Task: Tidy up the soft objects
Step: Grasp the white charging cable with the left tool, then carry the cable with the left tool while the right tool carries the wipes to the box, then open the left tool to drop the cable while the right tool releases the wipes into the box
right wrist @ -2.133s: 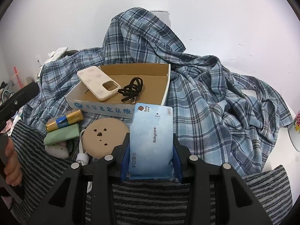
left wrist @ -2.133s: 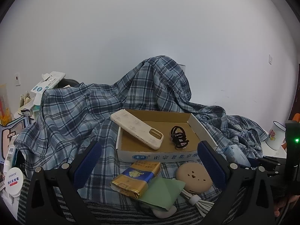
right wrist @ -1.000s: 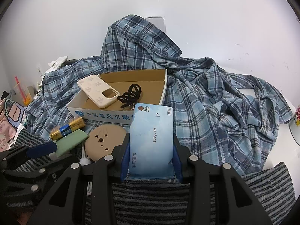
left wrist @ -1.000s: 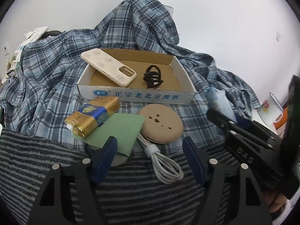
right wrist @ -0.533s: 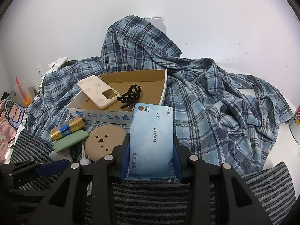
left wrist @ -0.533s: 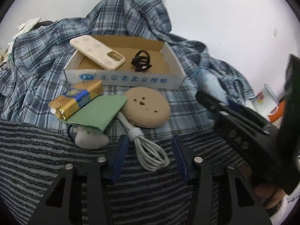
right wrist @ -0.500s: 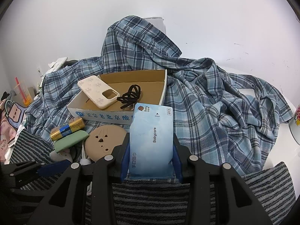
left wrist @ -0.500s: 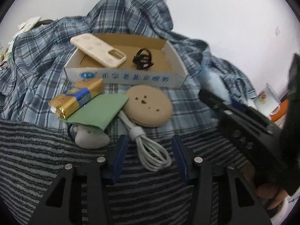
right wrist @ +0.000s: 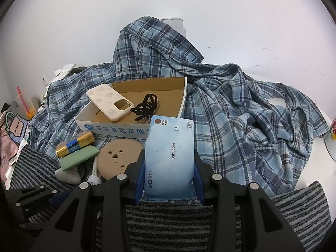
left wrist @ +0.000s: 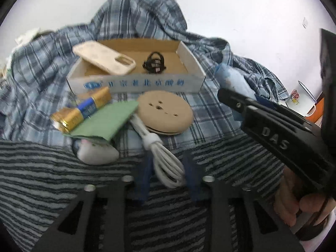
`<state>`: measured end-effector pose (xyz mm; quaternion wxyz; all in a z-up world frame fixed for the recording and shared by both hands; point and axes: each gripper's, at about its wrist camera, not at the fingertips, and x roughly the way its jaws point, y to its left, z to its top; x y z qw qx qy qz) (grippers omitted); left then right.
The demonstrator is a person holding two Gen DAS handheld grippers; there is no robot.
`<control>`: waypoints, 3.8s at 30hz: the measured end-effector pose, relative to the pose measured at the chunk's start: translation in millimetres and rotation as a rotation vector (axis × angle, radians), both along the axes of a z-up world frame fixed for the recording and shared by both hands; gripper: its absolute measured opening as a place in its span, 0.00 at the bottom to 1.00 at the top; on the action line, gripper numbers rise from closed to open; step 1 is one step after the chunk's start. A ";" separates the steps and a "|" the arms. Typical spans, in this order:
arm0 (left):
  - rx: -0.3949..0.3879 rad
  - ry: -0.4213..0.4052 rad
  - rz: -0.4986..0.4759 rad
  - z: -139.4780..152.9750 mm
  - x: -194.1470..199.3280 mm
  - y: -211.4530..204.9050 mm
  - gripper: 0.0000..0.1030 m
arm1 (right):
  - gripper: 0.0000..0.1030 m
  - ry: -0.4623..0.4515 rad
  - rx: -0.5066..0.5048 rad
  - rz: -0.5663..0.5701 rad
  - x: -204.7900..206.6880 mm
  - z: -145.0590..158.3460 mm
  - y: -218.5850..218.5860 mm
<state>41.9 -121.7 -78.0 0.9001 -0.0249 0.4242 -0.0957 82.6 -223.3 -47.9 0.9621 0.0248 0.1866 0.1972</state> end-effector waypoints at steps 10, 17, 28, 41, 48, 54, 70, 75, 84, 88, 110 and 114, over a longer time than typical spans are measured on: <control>-0.033 -0.174 -0.013 34.1 -21.0 23.8 0.12 | 0.37 -0.006 -0.001 0.001 -0.5 0.2 -0.7; -0.025 -0.226 -0.004 43.7 -30.1 31.3 0.12 | 0.37 -0.042 0.002 0.010 -6.5 2.2 -0.9; -0.030 -0.247 0.020 54.4 -32.1 40.2 0.12 | 0.37 -0.065 -0.018 0.008 -9.5 3.4 0.7; 0.023 -0.430 0.029 122.5 -9.9 63.5 0.12 | 0.36 -0.247 -0.081 0.004 -37.8 70.7 18.8; 0.017 -0.492 0.034 158.3 39.8 75.5 0.12 | 0.36 -0.367 -0.104 -0.005 -30.5 130.8 39.7; 0.022 -0.531 0.031 174.6 84.5 77.1 0.12 | 0.36 -0.386 -0.097 -0.009 3.6 166.3 59.9; -0.010 -0.399 0.012 117.1 146.6 90.7 0.12 | 0.37 -0.212 -0.089 0.008 84.1 123.9 75.8; 0.007 -0.349 0.020 95.2 157.0 95.1 0.12 | 0.37 -0.169 -0.108 0.020 94.4 110.3 81.7; 0.005 -0.315 0.017 85.8 162.0 93.8 0.12 | 0.37 -0.101 -0.124 0.049 109.3 94.2 90.3; -0.046 -0.290 0.017 82.6 164.4 98.3 0.12 | 0.37 -0.081 -0.134 0.048 115.8 88.3 92.5; -0.028 -0.326 0.071 87.8 162.8 111.6 0.76 | 0.60 -0.078 -0.105 0.030 118.0 88.3 82.1; -0.022 -0.370 0.072 102.7 152.9 113.6 0.76 | 0.60 -0.107 -0.090 0.029 108.8 98.5 77.3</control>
